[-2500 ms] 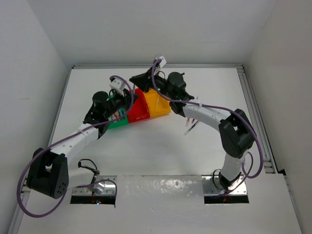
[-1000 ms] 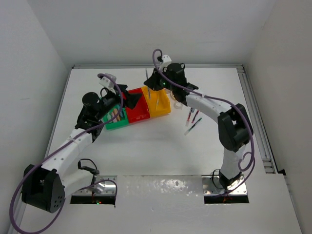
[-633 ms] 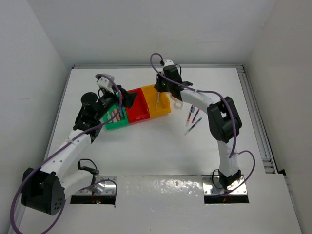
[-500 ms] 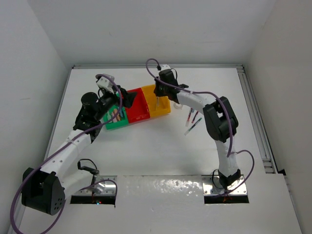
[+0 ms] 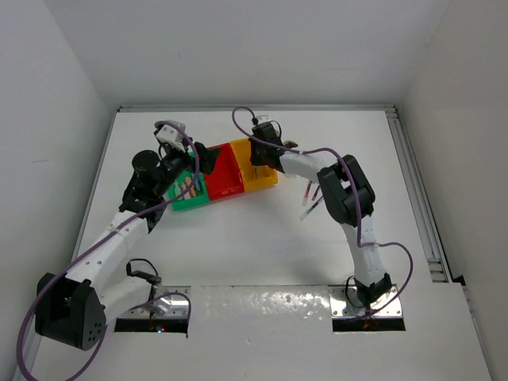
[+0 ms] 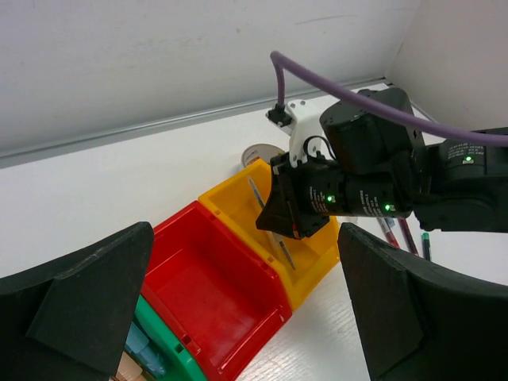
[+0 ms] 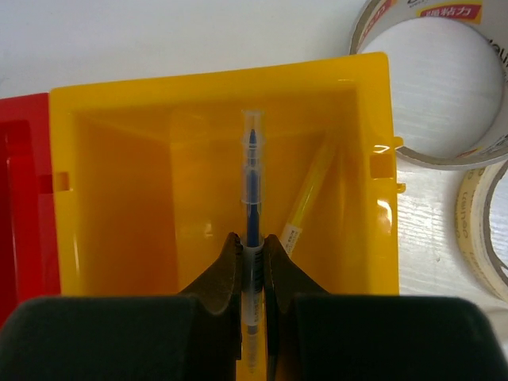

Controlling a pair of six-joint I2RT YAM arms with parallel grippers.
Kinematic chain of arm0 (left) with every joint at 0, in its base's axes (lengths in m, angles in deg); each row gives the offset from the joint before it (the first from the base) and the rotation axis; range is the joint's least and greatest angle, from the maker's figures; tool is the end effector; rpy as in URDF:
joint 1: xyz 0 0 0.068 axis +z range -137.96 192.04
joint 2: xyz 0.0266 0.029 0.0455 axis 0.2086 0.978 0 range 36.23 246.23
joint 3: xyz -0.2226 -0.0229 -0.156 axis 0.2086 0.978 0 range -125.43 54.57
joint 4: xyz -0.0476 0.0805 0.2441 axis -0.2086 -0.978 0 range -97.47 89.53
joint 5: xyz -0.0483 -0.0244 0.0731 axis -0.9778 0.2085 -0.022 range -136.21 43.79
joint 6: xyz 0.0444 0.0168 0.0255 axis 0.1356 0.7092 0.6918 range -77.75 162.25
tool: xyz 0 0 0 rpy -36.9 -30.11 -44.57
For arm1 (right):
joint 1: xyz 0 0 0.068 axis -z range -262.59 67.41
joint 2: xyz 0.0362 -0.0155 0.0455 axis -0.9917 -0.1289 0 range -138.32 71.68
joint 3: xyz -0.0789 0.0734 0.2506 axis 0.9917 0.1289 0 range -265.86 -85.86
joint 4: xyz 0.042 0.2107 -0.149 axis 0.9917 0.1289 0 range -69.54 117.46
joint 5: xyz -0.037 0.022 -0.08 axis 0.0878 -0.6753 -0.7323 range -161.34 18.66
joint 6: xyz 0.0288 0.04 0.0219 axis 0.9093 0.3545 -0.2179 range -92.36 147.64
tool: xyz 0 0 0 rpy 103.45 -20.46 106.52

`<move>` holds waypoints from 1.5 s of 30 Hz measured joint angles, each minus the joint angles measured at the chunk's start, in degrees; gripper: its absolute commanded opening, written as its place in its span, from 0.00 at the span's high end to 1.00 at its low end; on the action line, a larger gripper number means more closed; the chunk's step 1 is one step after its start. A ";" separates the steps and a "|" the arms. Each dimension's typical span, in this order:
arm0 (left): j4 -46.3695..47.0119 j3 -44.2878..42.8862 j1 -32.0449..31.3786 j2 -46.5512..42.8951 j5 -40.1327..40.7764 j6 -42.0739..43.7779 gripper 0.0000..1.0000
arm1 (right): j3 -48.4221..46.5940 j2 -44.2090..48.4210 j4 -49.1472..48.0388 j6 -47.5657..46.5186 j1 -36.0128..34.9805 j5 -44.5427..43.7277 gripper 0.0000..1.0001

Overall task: Sort the stationery into containers
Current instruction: Place the pen in the storage box.

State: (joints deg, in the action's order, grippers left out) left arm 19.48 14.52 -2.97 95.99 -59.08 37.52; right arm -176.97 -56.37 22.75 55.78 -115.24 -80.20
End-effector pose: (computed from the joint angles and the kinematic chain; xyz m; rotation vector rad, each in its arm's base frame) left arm 0.2361 -0.0716 0.3158 0.3185 1.5518 -0.4458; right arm 0.4232 0.2647 0.1530 -0.0057 2.2760 0.3940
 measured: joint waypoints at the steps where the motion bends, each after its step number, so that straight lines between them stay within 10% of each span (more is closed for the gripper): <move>1: 0.04 0.00 0.00 0.00 0.20 0.02 0.00 | -0.44 -0.55 0.33 -0.02 0.00 -0.04 1.00; 11: 1.20 0.44 0.00 0.00 1.27 0.46 0.00 | -1.77 -1.31 1.90 0.02 0.00 0.00 0.69; 28: -4.46 -0.50 0.00 0.68 14.91 6.34 0.00 | -2.91 -0.63 2.97 0.04 -0.11 0.48 0.52; 41: -13.18 -0.87 0.00 -0.79 21.94 9.66 0.00 | -2.89 5.16 3.10 -1.44 -0.24 -0.17 0.52; 45: -15.15 -1.70 0.02 -0.90 23.30 9.64 0.00 | -2.62 8.90 5.86 -3.67 -0.20 0.07 0.84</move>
State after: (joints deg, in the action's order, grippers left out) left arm 4.33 12.81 -2.94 95.10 -35.78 47.16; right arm -179.60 -47.47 28.60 52.11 -115.43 -80.14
